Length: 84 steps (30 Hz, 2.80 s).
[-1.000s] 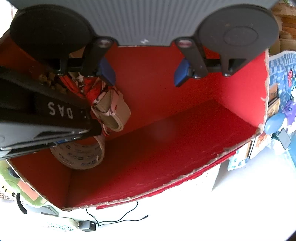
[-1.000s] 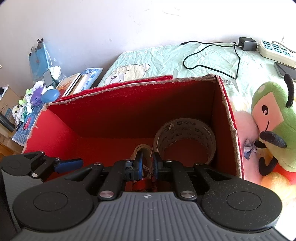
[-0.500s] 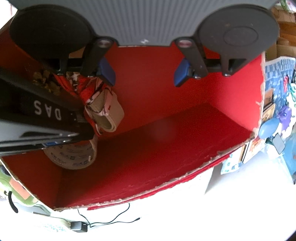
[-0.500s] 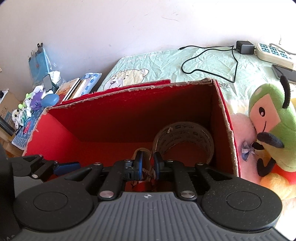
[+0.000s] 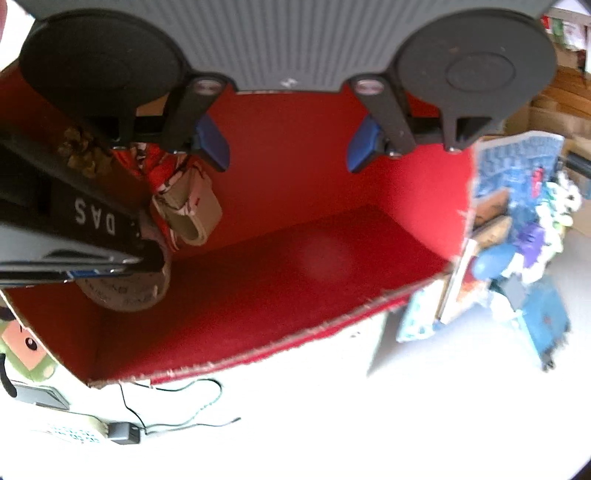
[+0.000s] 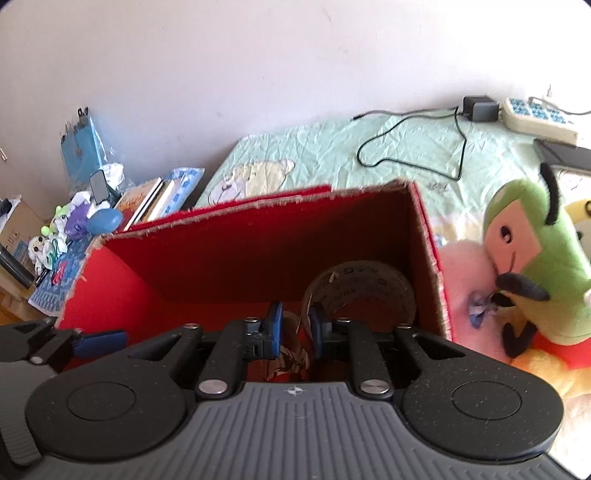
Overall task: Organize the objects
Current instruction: 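Withdraw the right gripper from the box and raise it, then move the right gripper to the orange gourd and close on its neck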
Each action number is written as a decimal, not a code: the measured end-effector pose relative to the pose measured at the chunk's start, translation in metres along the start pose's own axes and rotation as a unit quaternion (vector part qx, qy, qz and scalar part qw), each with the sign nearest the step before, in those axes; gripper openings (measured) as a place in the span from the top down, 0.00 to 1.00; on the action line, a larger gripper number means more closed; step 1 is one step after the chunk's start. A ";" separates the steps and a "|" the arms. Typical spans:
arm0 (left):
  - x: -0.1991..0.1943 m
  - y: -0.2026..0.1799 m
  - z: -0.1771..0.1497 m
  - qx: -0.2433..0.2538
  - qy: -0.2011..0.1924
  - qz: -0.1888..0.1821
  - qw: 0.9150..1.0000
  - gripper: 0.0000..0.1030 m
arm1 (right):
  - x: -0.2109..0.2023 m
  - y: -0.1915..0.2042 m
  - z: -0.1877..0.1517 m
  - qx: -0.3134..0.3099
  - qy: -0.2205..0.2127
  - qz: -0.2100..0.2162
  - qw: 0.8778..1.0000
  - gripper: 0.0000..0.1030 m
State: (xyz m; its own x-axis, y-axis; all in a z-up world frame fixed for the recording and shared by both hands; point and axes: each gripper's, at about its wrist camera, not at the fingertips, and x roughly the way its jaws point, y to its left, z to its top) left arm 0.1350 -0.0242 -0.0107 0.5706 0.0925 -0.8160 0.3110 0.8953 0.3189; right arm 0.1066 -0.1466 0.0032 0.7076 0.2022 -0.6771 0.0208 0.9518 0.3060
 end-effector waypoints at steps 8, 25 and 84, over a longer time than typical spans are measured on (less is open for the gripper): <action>-0.038 0.006 -0.008 -0.047 -0.004 -0.001 0.999 0.25 | -0.048 0.000 -0.007 -0.015 -0.057 -0.001 0.998 0.75; -0.100 0.001 -0.039 -0.075 -0.022 0.006 0.997 0.22 | -0.119 -0.003 -0.035 -0.044 -0.085 0.062 0.993 0.76; -0.095 -0.018 -0.142 -0.070 0.034 -0.198 0.977 0.22 | -0.058 -0.055 -0.120 0.179 0.223 0.215 0.934 0.75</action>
State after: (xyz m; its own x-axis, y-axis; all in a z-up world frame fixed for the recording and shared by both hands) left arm -0.0332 0.0128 -0.0072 0.3740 -0.2495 -0.8932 0.3870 0.9173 -0.0942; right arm -0.0202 -0.1834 -0.0542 0.3413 0.6999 -0.6274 0.0941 0.6387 0.7637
